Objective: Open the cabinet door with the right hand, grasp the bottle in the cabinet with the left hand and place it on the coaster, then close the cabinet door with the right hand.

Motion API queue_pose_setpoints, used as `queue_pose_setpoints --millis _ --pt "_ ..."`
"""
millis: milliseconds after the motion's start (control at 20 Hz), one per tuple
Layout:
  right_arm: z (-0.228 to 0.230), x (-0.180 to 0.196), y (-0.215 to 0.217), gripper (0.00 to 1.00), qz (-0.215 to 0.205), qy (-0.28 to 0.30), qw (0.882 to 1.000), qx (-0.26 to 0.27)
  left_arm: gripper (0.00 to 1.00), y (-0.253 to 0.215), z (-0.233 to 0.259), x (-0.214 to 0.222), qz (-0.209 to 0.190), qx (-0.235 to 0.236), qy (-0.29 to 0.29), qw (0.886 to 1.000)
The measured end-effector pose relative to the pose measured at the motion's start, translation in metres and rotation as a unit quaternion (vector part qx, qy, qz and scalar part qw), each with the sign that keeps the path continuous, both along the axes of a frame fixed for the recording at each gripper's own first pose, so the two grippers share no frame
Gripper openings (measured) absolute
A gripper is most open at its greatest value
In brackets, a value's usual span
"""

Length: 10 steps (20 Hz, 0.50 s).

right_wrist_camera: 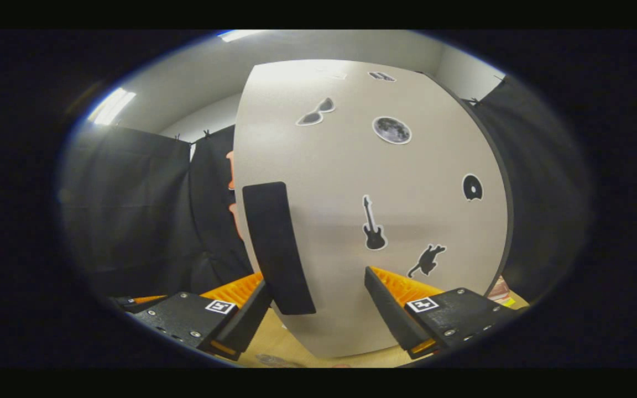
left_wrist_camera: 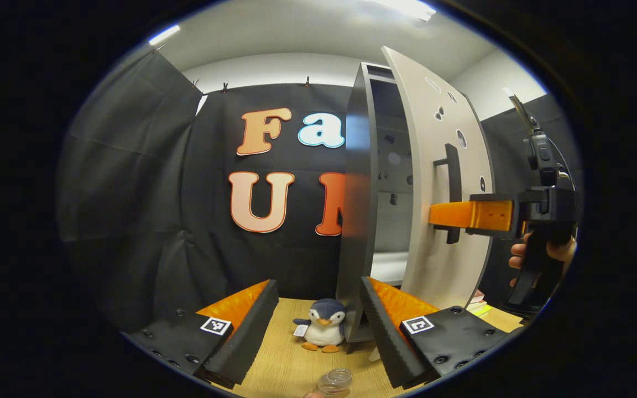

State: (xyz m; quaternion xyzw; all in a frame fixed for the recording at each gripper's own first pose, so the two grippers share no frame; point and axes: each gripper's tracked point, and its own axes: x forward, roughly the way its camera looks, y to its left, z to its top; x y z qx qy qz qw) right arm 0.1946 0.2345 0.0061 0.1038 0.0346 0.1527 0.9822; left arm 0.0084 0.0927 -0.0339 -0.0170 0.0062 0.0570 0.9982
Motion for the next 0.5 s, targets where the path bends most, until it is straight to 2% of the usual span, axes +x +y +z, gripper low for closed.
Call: queue_pose_setpoints --millis 100,150,300,350,400,500 --pt "0.0 0.003 0.001 0.96 -0.009 0.001 1.0 0.001 0.96 0.002 0.003 0.005 0.001 -0.001 -0.002 1.0" --pt "-0.001 0.003 0.002 1.0 -0.012 0.003 1.0 0.002 0.96 0.004 0.004 0.006 0.003 0.0 -0.004 1.0" --pt "0.0 0.007 0.003 0.96 -0.034 -0.003 0.999 -0.01 0.96 0.012 0.003 0.01 0.009 0.001 -0.001 1.0" --pt "-0.001 0.007 0.003 0.96 -0.04 -0.003 0.999 -0.017 0.99 0.013 0.002 0.011 0.01 0.0 0.001 1.0" --pt "-0.002 0.008 0.002 1.0 -0.045 -0.002 0.999 -0.022 0.98 0.013 0.0 0.01 0.01 -0.002 0.002 1.0" --pt "-0.003 0.009 0.004 0.96 -0.059 0.002 0.998 -0.025 0.97 0.016 0.001 0.011 0.011 -0.004 0.003 1.0"
